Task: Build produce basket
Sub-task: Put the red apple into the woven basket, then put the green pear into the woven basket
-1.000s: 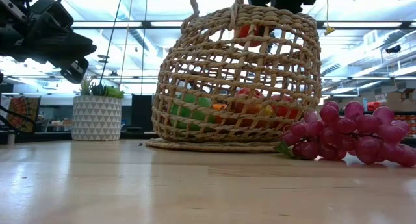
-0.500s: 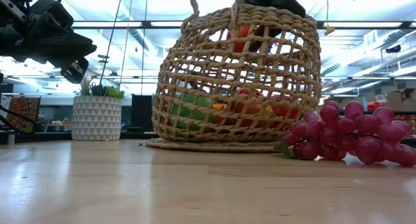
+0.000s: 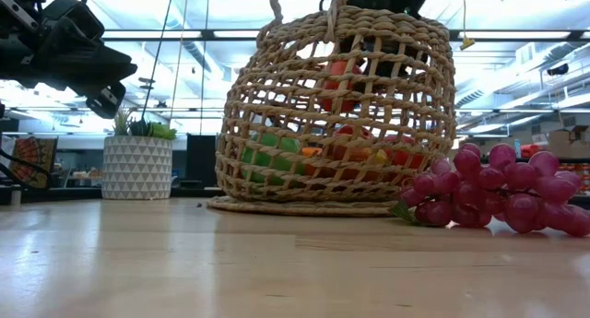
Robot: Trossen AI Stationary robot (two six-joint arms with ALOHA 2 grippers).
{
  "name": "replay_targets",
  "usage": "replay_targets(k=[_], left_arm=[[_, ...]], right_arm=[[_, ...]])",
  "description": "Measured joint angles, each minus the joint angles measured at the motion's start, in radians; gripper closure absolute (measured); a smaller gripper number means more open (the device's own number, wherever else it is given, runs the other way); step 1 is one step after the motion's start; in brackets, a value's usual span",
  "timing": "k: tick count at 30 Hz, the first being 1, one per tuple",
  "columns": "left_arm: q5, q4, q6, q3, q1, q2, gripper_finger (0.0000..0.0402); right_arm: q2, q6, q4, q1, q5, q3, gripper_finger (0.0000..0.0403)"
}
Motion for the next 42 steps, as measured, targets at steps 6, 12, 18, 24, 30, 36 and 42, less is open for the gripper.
replay_targets(k=[6, 12, 18, 24, 30, 36, 42], left_arm=[[0.0, 0.0, 0.0, 0.0, 0.0, 0.0, 0.0344], [0.0, 0.0, 0.0, 0.0, 0.0, 0.0, 0.0339], [0.0, 0.0, 0.0, 0.0, 0.0, 0.0, 0.0342], [0.0, 0.0, 0.0, 0.0, 0.0, 0.0, 0.0342], [0.0, 0.0, 0.0, 0.0, 0.0, 0.0, 0.0339], [0.0, 0.0, 0.0, 0.0, 0.0, 0.0, 0.0344], [0.0, 0.0, 0.0, 0.0, 0.0, 0.0, 0.0338]], right_arm=[[0.0, -0.02, 0.007, 0.001, -0.112, 0.0, 0.0032], [0.009, 0.147, -0.021, -0.004, -0.103, 0.0, 0.0022], [0.009, 0.204, -0.052, -0.003, -0.088, 0.011, 0.0006], [0.005, 0.199, -0.072, -0.002, -0.045, 0.081, 0.0005], [0.002, 0.149, -0.133, -0.003, 0.041, 0.243, 0.0006], [0.002, 0.174, -0.238, 0.005, 0.056, 0.449, 0.0007], [-0.021, 0.302, -0.336, -0.043, 0.119, 0.611, 0.0016]])
